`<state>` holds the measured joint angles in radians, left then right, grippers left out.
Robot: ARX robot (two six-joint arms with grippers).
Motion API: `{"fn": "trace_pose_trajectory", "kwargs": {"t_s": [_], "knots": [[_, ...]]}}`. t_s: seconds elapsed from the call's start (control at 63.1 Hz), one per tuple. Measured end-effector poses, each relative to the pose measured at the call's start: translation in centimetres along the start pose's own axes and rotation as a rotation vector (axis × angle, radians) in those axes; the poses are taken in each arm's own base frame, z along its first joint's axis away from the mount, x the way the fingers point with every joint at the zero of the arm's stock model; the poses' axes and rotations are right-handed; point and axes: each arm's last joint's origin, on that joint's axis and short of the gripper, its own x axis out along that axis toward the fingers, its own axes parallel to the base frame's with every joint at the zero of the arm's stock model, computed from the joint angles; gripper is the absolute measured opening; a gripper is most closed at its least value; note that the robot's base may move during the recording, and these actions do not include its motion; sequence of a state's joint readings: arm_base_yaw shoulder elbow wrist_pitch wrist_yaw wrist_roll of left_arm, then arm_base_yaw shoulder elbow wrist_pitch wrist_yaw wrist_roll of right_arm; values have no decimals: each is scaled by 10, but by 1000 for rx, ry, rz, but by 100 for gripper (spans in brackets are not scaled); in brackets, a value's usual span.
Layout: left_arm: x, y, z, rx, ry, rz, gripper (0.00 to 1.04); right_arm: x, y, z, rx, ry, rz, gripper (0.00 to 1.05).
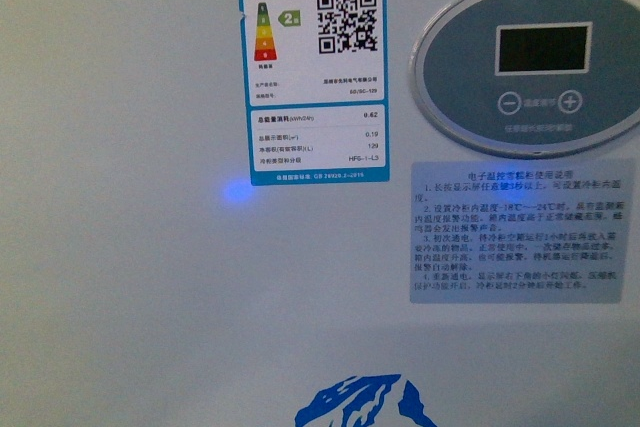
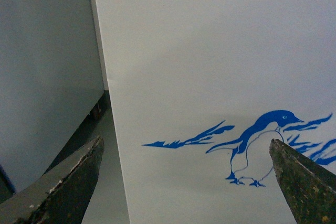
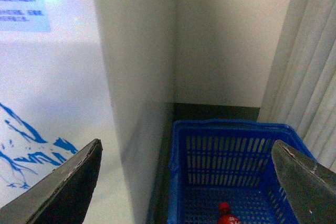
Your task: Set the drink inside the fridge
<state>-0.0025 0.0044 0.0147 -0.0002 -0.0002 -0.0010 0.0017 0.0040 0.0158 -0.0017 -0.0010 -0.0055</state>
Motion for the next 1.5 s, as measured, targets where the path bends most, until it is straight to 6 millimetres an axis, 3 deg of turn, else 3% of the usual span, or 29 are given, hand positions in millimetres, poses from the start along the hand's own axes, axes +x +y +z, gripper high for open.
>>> {"fn": "trace_pose_trajectory", "kwargs": {"t_s": [0.032,0.127,0.253,0.396,0.507,0.681,0.84,0.919,1.109,1.315,1.505], "knots": [[0,0,0,0,0,0,97,1,0,-1,12,24,-18,97],[0,0,0,0,0,0,97,10,-9,-2,46,406,-289,97],[0,0,0,0,0,0,97,37,-22,-11,41,538,-379,97],[0,0,0,0,0,0,97,89,-43,-29,14,618,-426,97],[0,0,0,0,0,0,97,140,-59,-77,2,722,-407,97],[0,0,0,0,0,0,97,169,-66,-137,20,845,-378,97],[0,0,0,0,0,0,97,196,-75,-209,-58,967,-399,97],[0,0,0,0,0,0,97,207,-80,-235,-112,987,-419,97],[0,0,0,0,0,0,97,216,-86,-272,-166,1026,-423,97],[0,0,0,0,0,0,97,223,-91,-303,-160,1078,-424,97],[0,0,0,0,0,0,97,234,-101,-318,-123,1098,-422,97]]}}
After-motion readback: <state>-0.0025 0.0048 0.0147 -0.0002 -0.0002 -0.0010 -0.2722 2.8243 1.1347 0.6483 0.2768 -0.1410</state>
